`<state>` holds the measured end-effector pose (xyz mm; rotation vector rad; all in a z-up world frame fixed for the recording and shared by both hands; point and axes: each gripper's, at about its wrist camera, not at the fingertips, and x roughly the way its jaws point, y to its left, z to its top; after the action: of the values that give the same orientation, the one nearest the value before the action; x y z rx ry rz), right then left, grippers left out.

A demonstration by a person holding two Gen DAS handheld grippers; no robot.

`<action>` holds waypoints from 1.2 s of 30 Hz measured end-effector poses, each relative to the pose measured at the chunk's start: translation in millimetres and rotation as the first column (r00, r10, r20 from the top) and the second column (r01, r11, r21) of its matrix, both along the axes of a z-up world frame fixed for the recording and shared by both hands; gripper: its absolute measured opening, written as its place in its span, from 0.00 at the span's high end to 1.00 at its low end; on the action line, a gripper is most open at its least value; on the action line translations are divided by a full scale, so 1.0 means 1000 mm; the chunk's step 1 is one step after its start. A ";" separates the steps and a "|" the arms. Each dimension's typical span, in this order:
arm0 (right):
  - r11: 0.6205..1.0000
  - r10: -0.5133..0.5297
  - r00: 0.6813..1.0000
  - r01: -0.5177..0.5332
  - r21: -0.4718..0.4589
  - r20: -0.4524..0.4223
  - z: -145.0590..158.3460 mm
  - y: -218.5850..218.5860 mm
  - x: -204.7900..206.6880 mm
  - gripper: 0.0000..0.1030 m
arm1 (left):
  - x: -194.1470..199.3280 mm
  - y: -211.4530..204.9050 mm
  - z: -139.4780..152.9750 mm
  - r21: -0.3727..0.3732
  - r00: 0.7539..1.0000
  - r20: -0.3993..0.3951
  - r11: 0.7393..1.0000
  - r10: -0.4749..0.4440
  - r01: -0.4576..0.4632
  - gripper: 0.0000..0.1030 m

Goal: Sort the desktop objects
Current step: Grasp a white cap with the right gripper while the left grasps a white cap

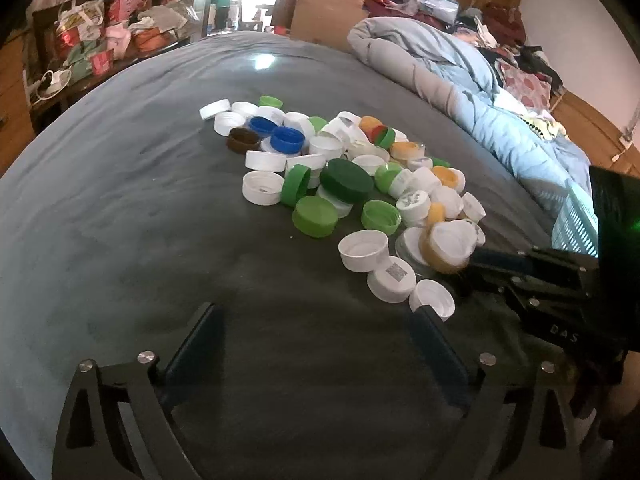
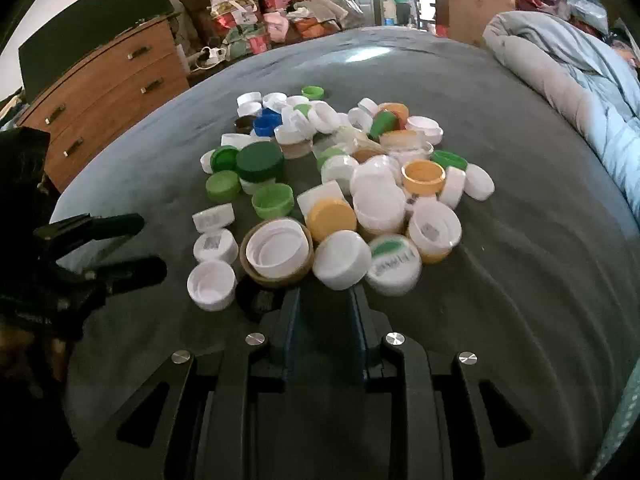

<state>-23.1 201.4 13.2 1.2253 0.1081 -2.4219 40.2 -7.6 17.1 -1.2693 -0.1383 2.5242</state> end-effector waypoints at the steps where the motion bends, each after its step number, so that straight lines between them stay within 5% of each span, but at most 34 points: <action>1: 1.000 0.003 1.000 -0.003 0.003 -0.011 -0.001 -0.002 -0.002 0.79 | 0.000 0.001 0.000 -0.003 1.000 0.000 1.000 -0.003 0.003 0.02; 10: 1.000 -0.017 1.000 0.017 0.003 -0.001 -0.006 0.000 -0.017 0.79 | -0.002 0.000 -0.002 0.011 1.000 0.005 1.000 -0.009 0.009 0.01; 12: 1.000 -0.022 1.000 0.022 -0.016 0.001 -0.003 0.002 -0.017 0.90 | -0.002 0.000 -0.001 0.011 1.000 0.004 1.000 -0.010 0.010 0.00; 15: 0.998 -0.021 1.000 0.021 -0.056 0.001 0.005 0.008 -0.008 0.90 | -0.002 -0.004 0.002 0.035 1.000 0.009 0.999 -0.009 0.009 0.02; 18: 0.995 -0.034 0.999 0.034 -0.090 0.000 0.011 0.016 0.008 0.90 | -0.003 -0.001 0.007 0.044 0.999 0.003 0.998 -0.045 0.045 0.09; 20: 0.992 -0.049 0.999 0.050 -0.118 0.009 0.013 0.023 0.021 0.90 | -0.006 0.001 0.009 0.069 0.999 0.009 0.996 -0.049 0.049 0.27; 23: 0.987 -0.062 0.998 0.066 -0.148 0.032 0.011 0.031 0.036 0.90 | -0.011 0.003 0.010 0.120 0.999 0.019 0.992 -0.047 0.044 0.35; 29: 0.982 -0.071 0.994 0.084 -0.168 0.082 -0.005 0.037 0.047 0.90 | -0.031 0.029 0.004 0.096 0.993 0.052 0.990 -0.104 0.099 0.22; 31: 0.978 -0.079 0.993 0.094 -0.185 0.086 -0.007 0.038 0.045 0.90 | -0.032 0.043 0.005 0.109 0.983 0.041 0.979 -0.178 0.173 0.23; 34: 0.977 -0.078 0.994 0.093 -0.192 0.083 -0.006 0.040 0.045 0.90 | -0.017 0.059 0.007 0.154 0.942 0.055 0.935 -0.331 0.320 0.43; 36: 0.977 -0.081 0.994 0.093 -0.190 0.074 -0.004 0.042 0.046 0.90 | -0.002 0.059 0.012 0.137 0.935 0.027 0.928 -0.353 0.346 0.43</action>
<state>22.8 243.2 9.7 1.2421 -0.2004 -2.3967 38.4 51.6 28.6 -1.1881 -0.0783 2.1450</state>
